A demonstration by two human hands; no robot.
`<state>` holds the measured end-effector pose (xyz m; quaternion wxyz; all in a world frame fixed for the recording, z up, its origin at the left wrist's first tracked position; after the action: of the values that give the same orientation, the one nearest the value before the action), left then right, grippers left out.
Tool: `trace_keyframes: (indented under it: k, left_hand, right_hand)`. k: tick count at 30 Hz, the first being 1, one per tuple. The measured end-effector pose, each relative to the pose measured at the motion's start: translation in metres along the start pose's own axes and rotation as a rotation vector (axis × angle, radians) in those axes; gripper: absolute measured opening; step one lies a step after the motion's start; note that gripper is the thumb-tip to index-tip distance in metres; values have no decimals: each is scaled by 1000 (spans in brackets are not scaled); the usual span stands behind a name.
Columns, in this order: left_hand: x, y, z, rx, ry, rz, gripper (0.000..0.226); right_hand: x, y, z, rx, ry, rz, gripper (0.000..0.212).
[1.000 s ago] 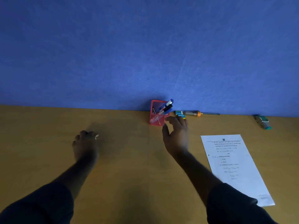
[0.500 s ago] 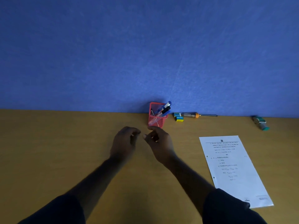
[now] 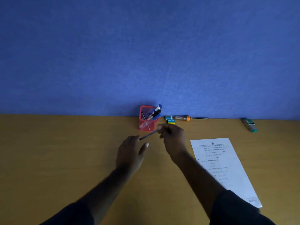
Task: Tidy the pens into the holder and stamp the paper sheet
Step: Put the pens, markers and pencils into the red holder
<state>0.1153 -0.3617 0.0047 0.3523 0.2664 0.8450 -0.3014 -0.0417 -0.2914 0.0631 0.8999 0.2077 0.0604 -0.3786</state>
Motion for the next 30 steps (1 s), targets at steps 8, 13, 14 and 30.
trace_keyframes:
  k: [8, 13, 14, 30]
  left_hand:
    - [57, 40, 20, 89, -272, 308, 85]
    - [61, 42, 25, 102, -322, 370, 87]
    - [60, 42, 25, 99, -335, 369, 86]
    - [61, 42, 23, 96, -375, 385, 84]
  right_hand:
    - [-33, -34, 63, -279, 143, -197, 13]
    - [-8, -48, 75, -401, 417, -151, 17]
    - [-4, -50, 74, -416, 466, -146, 20]
    - [-9, -68, 37, -457, 481, -136, 15]
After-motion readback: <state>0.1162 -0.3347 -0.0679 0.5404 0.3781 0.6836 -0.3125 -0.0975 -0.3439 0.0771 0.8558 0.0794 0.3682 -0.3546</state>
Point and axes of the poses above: each hand's wrist, its own y-axis away from the middle knuckle, its own x-axis out of the palm, z = x × y, the point moved 7 cm from there along -y, towards the middle knuckle, and after that the axes turned 15 degrees about x, right-handed, at the moved point
